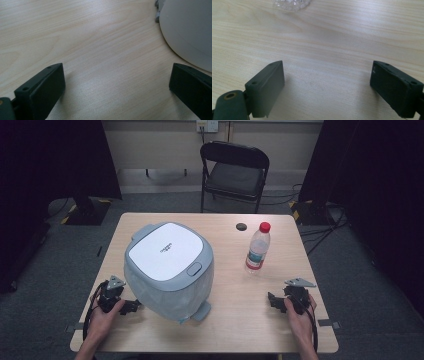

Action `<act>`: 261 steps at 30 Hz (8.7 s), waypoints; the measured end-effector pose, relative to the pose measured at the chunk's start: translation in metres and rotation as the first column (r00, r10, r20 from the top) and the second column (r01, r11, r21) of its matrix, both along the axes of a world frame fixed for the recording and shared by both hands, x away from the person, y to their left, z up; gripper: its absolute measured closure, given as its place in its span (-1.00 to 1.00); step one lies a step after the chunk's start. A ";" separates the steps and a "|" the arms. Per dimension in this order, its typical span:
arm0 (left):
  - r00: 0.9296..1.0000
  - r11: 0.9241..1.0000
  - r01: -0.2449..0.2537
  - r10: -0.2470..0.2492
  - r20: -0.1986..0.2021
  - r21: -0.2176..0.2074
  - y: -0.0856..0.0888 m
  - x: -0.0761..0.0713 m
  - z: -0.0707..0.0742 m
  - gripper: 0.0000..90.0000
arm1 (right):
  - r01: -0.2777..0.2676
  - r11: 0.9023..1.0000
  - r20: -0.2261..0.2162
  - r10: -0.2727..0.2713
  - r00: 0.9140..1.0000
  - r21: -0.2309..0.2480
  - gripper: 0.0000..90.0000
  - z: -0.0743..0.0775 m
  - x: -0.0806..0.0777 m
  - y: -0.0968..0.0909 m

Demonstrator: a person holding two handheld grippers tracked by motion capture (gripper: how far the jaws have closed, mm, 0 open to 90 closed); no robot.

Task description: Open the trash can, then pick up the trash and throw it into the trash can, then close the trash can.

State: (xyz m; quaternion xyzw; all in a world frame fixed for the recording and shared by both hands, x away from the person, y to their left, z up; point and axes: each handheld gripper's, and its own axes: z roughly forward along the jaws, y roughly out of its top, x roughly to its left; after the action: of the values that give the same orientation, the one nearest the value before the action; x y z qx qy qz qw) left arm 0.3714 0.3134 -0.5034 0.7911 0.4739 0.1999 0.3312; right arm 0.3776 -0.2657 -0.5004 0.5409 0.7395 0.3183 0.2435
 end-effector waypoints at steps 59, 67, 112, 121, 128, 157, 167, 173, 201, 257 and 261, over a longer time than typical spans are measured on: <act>0.999 0.990 -0.049 0.051 0.011 -0.130 -0.038 0.013 0.042 -0.15 | -0.453 0.888 0.202 0.430 0.880 0.082 0.18 0.044 0.034 0.168; 0.999 0.993 -0.041 0.042 0.011 -0.111 -0.051 0.043 0.045 0.08 | -0.454 0.883 0.153 0.435 0.887 0.121 0.24 0.047 0.020 0.162; 0.997 0.990 0.073 -0.077 -0.027 -0.121 -0.058 0.040 0.044 0.30 | -0.462 0.881 0.075 0.456 0.887 0.105 0.34 0.047 0.014 0.166; 0.996 0.986 0.076 -0.082 -0.036 -0.147 -0.032 0.041 0.035 -0.12 | -0.482 0.867 0.059 0.478 0.876 0.124 0.04 0.051 0.021 0.153; 0.998 1.000 0.017 -0.019 -0.061 -0.025 -0.016 0.022 0.016 -0.30 | -0.477 0.875 0.043 0.475 0.879 0.082 -0.04 0.062 0.014 0.134; 0.999 0.999 -0.026 0.026 0.025 -0.020 0.004 0.018 0.001 -0.73 | -0.657 0.722 0.454 0.521 0.723 0.218 1.00 0.203 -0.041 0.126; 0.999 0.999 -0.027 0.027 0.025 -0.019 0.004 0.018 0.001 -0.73 | -0.778 0.593 0.461 0.642 0.613 0.208 1.00 0.225 -0.049 0.174; 0.999 0.999 -0.026 0.027 0.026 -0.019 0.004 0.018 0.001 -0.73 | -0.825 0.527 0.421 0.714 0.559 0.202 1.00 0.213 -0.048 0.206; 0.999 0.999 -0.042 0.042 0.024 -0.016 0.007 0.020 0.001 -0.74 | -0.845 0.503 0.421 0.737 0.529 0.182 0.90 0.204 -0.052 0.210; 0.999 0.999 -0.047 0.047 0.024 -0.016 0.007 0.020 0.001 -0.74 | -0.125 0.982 0.135 0.105 0.985 0.144 -0.58 0.019 0.088 0.050; 0.999 0.999 -0.047 0.047 0.025 -0.016 0.007 0.020 0.001 -0.74 | -0.132 0.976 0.141 0.109 0.984 0.171 -0.58 0.024 0.099 0.055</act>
State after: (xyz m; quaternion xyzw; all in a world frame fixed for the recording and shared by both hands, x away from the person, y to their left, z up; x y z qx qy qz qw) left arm 0.3911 0.3203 -0.5022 0.7746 0.4896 0.2138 0.3383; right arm 0.4761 -0.2111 -0.4760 0.4927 0.7216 0.4328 0.2218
